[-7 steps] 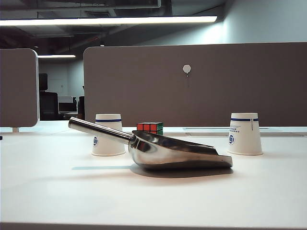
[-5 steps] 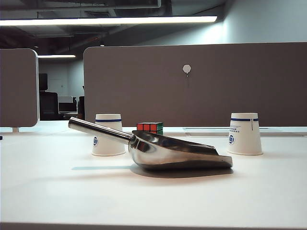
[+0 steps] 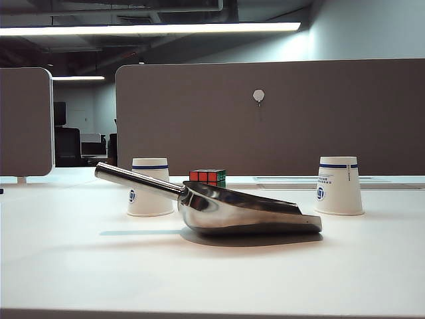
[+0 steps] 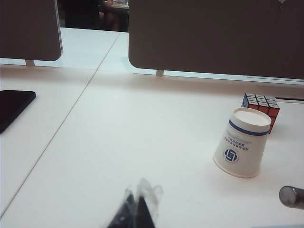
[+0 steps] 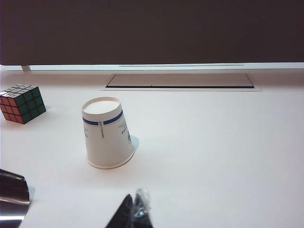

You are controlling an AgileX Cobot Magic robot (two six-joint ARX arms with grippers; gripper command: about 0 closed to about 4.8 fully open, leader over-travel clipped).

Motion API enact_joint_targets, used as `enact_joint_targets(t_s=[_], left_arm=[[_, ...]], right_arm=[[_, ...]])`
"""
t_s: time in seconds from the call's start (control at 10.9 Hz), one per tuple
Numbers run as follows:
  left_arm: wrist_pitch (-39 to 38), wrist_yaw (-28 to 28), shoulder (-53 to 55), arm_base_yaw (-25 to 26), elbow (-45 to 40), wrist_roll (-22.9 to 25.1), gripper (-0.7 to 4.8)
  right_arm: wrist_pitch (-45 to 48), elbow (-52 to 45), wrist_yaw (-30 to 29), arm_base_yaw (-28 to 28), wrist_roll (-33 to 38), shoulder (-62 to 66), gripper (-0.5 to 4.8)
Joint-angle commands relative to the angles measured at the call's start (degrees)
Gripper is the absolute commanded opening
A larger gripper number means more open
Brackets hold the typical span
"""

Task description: Carefully pick up the cup on the right and stack it on top of the cup on the left.

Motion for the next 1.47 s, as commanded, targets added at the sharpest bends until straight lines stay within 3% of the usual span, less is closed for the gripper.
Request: enact_joint_targets(t_s=[0.09,0.18,0.46,0.55,0.83,1.19,1.29,1.47], left_arm=[[0.4,0.0,0.0,0.0,0.1,0.2,-0.05],[1.1,6.2,0.0,0.0,0.1,-0.3,-0.05],[1.9,11.1,0.0,0.0,0.1,-0.3,-0.05],[3.3,19.5,0.0,0.0,0.2,-0.3,-0.05],[5.3,31.5,0.0,0.0,0.2,-0.3,-0.05],[5.4,34.6,0.0,0.0,0.2,-0.3,-0.05],[6.2,45.0,0.0,0.0,0.2,-0.4,-0.05],[7.9,46.6,0.0,0.0,0.2,-0.8,-0.05]], right_arm=[[0.8,0.0,0.1,-0.1,0.0,-0.1,-0.01],[0.8,0.0,0.1,-0.1,0.0,-0.1,-0.01],[0.9,0.0,0.0,-0.1,0.0,-0.1,-0.01],[1.0,0.0,-0.1,-0.1,0.0,-0.1,0.00],[2.3,0.0,-0.1,0.0,0.0,-0.1,0.00],[4.6,0.0,-0.1,0.0,0.0,-0.1,0.00],[9.2,0.0,-0.1,0.0,0.0,-0.1,0.00],[10.4,0.0,-0.1,0.0,0.0,-0.1,0.00]])
